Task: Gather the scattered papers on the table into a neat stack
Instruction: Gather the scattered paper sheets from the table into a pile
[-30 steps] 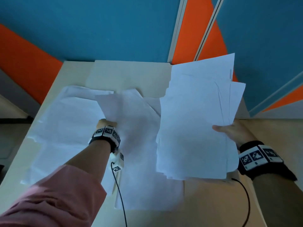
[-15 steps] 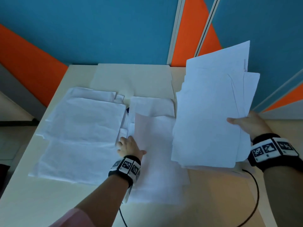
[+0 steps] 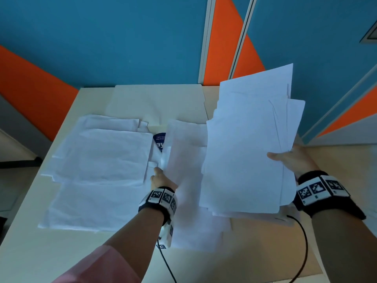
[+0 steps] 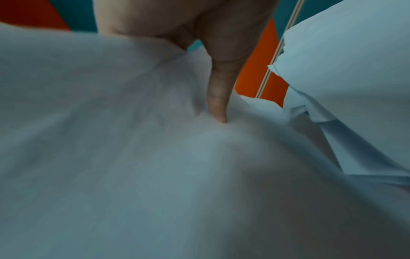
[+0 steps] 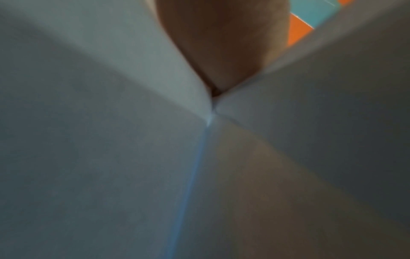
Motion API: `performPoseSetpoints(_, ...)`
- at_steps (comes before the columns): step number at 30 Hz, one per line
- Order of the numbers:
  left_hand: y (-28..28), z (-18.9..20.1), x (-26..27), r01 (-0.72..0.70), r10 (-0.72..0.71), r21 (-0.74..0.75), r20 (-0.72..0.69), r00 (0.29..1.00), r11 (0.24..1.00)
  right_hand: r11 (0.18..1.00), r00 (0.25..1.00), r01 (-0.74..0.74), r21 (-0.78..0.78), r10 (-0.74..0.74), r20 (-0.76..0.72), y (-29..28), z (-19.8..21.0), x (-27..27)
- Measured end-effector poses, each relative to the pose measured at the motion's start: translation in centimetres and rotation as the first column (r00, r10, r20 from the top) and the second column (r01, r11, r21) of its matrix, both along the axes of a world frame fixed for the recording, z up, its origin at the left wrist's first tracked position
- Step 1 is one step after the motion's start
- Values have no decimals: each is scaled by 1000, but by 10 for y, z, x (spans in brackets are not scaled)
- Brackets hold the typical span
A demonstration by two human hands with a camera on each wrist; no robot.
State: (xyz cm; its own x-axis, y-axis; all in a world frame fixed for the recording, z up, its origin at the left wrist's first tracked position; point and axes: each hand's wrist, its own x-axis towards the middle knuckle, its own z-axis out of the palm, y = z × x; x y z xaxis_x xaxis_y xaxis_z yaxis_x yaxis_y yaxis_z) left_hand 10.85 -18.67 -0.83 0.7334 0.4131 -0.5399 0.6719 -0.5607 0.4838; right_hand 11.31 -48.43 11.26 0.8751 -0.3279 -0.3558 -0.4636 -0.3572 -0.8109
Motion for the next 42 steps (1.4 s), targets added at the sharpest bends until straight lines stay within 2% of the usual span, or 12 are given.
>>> performPoseSetpoints(3, 4, 9, -2, -16, 16, -29, 3, 1000, 999, 1000, 1000, 17, -3, -17, -7, -4, -2, -3)
performPoseSetpoints(8, 30, 39, 12, 244, -239, 156, -50, 970, 957, 997, 997, 60, -47, -62, -40, -10, -3, -5)
performPoseSetpoints(12, 38, 59, 42, 253, -258, 116, 30, 966, 960, 997, 997, 67, -46, -69, -45, -11, -5, -4)
performPoseSetpoints(16, 27, 46, 80, 195, -198, 57, 58, 978, 979, 989, 992, 114, -96, -119, -47, -8, -7, -2)
performPoseSetpoints(22, -5, 9, 110, 332, -321, 161, -89, 943, 930, 989, 990, 116, -95, -123, -72, -8, -18, -7)
performPoseSetpoints(25, -17, 4, 114, 261, -248, 151, -99, 964, 954, 987, 987, 132, -91, -139, -79, -9, -25, -10)
performPoseSetpoints(30, -23, 1, 120, 418, -398, 86, -182, 899, 904, 992, 989, 121, -47, -124, -85, -7, -32, -11)
performPoseSetpoints(33, -23, 6, 115, 458, -444, 138, -119, 888, 878, 990, 987, 126, -61, -131, -94, -7, -33, -11)
performPoseSetpoints(35, -13, 11, 117, 397, -402, 139, 8, 916, 907, 990, 987, 127, -56, -132, -90, -8, -33, -10)
performPoseSetpoints(38, 15, 26, 124, 118, -133, 74, 263, 956, 990, 993, 991, 103, -57, -108, -82, -6, -29, -8)
performPoseSetpoints(40, 31, 41, 126, -93, 98, -33, 396, 913, 995, 994, 992, 97, -53, -101, -75, -3, -27, -7)
performPoseSetpoints(42, 45, 57, 127, -235, 298, -191, 459, 837, 953, 995, 993, 95, -41, -97, -71, -2, -27, -5)
